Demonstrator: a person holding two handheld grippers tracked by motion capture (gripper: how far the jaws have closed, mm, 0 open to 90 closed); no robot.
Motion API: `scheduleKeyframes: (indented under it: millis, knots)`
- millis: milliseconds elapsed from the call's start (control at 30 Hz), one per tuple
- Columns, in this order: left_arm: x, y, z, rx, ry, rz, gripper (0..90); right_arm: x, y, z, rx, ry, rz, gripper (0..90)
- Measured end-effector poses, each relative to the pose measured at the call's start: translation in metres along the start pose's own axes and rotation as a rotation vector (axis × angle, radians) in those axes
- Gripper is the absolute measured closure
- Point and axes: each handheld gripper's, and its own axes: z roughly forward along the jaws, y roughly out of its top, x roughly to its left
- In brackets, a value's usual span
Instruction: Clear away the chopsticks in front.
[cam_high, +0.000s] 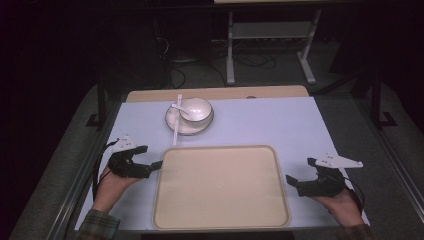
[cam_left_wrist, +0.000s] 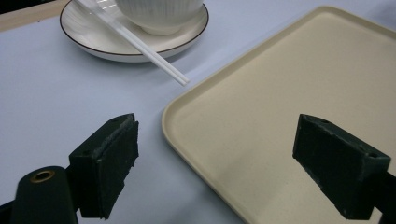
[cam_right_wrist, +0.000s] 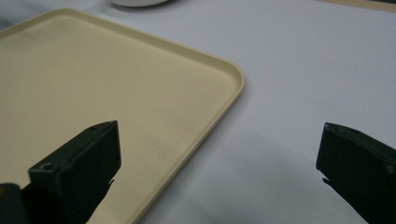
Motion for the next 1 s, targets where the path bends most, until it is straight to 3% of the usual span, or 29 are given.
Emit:
scheduleKeyframes:
  millis: [1000]
  knots:
    - [0.037, 0.037, 0.026, 0.009, 0.045, -0.008, 14.4, 0.001, 0.000, 0.002, 0.005, 0.009, 0.001, 0.0]
